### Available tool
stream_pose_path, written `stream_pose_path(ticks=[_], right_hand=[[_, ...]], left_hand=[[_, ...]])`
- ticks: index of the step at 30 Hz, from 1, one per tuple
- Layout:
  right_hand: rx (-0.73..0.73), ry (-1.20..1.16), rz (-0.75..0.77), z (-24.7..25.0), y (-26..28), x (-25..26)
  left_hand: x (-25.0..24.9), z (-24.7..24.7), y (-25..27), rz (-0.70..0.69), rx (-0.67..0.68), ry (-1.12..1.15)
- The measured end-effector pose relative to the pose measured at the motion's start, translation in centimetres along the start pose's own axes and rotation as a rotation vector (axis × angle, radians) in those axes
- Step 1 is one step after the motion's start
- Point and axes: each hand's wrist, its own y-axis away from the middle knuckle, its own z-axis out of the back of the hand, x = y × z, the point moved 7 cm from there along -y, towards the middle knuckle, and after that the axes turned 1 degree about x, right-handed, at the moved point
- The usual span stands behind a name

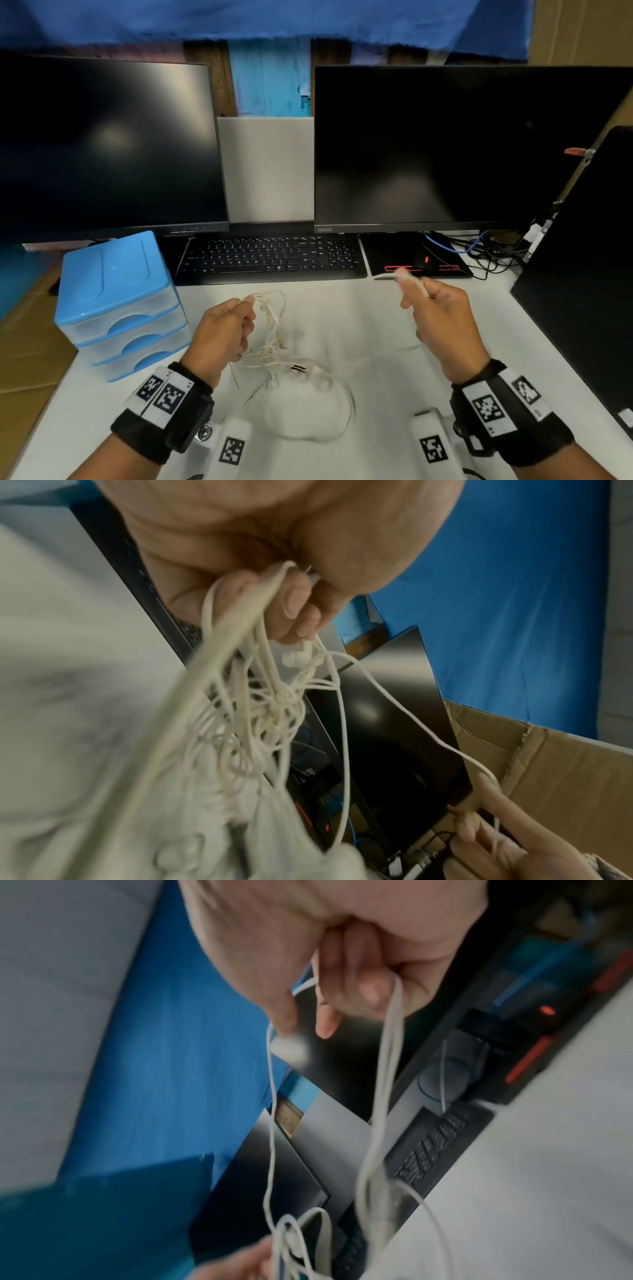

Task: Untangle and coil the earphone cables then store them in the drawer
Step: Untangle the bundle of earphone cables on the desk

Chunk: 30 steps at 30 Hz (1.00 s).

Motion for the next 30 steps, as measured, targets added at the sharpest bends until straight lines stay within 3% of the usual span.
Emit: stream_pose_path(ticks=[3,14,22,27,30], right_hand=[[-0.032,-0.145,-0.21,0.9,-0.4,-1.0],[-0.276,-0.255,-0.261,4.4,-1.9,-2.3],[-0.062,0.13,-0.308,3.3,-2.7,-4.6],[0.087,0.199,-0.341,1.4,-2.3,-6.0],[0.115,0.442,-0.256,0.8,-2.0,-6.4]], left_hand=[[0.4,1.0,-0.6,0.026,-0.041,0.003],[0.8,3.2,-1.5,0.069,-0.129,-0.007],[0.0,3.3,-1.8,-0.084,-0.162,-0.117],[-0.7,3.5,-1.2,-0.214,-0.26,-0.283],[-1.4,0.8,0.0,-0.399,-0.13,-0.373]])
